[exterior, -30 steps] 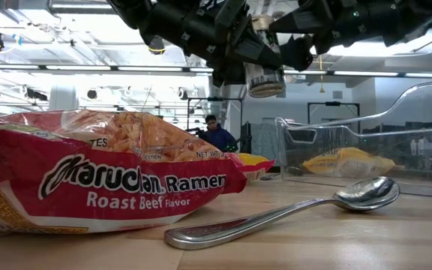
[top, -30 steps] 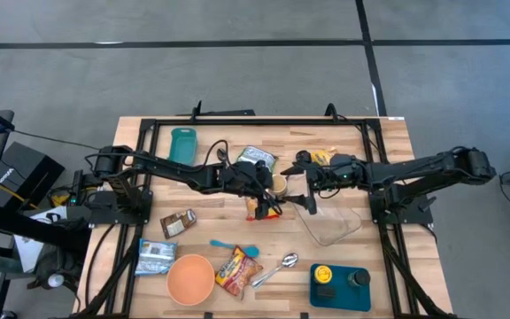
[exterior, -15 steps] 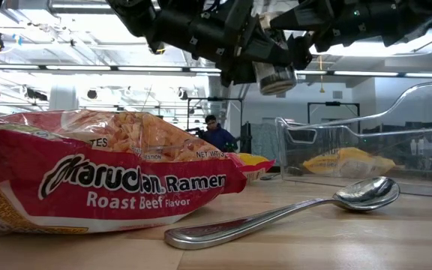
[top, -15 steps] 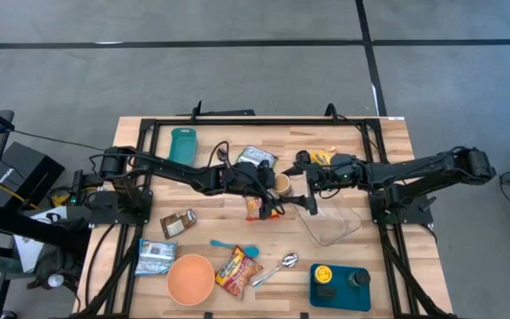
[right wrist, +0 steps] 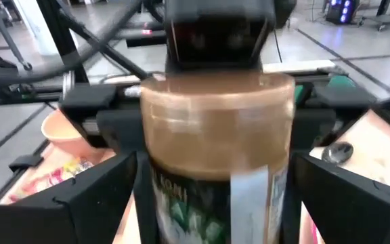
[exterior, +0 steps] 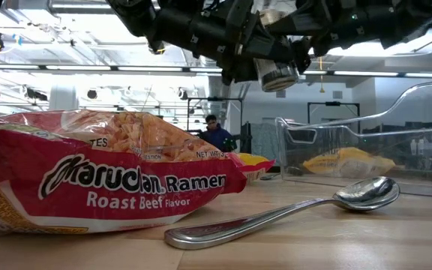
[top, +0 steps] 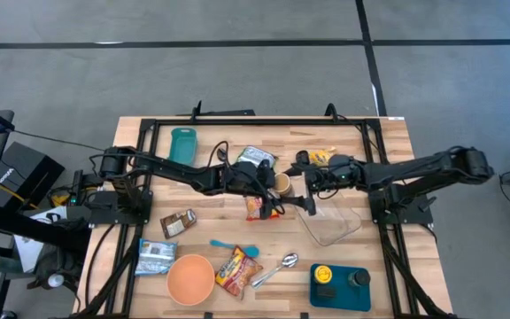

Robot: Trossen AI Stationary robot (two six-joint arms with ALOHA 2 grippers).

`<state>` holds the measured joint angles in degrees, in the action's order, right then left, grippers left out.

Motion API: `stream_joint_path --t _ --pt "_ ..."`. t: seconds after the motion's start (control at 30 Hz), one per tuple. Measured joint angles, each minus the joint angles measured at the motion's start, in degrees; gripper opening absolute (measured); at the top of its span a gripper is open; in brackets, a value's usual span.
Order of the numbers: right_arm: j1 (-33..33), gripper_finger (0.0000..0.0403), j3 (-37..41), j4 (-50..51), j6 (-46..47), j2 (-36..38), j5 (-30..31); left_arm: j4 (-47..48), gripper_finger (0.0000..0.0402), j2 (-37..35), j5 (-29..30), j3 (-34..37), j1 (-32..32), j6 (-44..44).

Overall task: Pick & Place Food Item
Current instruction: Put the golden spice bottle into the blue bin

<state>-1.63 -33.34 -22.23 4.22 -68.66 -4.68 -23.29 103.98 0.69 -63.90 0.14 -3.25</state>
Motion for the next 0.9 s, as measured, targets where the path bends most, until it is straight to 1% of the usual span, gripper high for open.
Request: stream_joint_path --t 0.17,0.37,0.53,0.63,0.9 --pt "-0.40 0.0384 -0.11 -1.56 -0.15 -2.73 -0.03 2.16 0.0283 0.01 0.02 0.02 -0.08 -0.21" --pt "-0.13 0.0384 -0.11 -3.90 -0.12 -2.91 -0.03 4.67 0.0283 0.02 0.16 0.00 -0.11 -0.22" --pt "0.11 0.0382 -0.11 -4.11 0.27 -2.91 -0.07 4.00 0.0283 0.02 0.11 -0.02 -0.11 -0.20" --pt "0.10 0.0372 -0.11 -4.00 0.33 -2.91 -0.05 3.71 0.0283 0.02 0.11 -0.02 -0.11 -0.21" --pt "0.11 0.0325 -0.11 -4.38 0.33 -2.91 -0.07 3.79 0.0283 0.02 0.11 -0.02 -0.11 -0.22"
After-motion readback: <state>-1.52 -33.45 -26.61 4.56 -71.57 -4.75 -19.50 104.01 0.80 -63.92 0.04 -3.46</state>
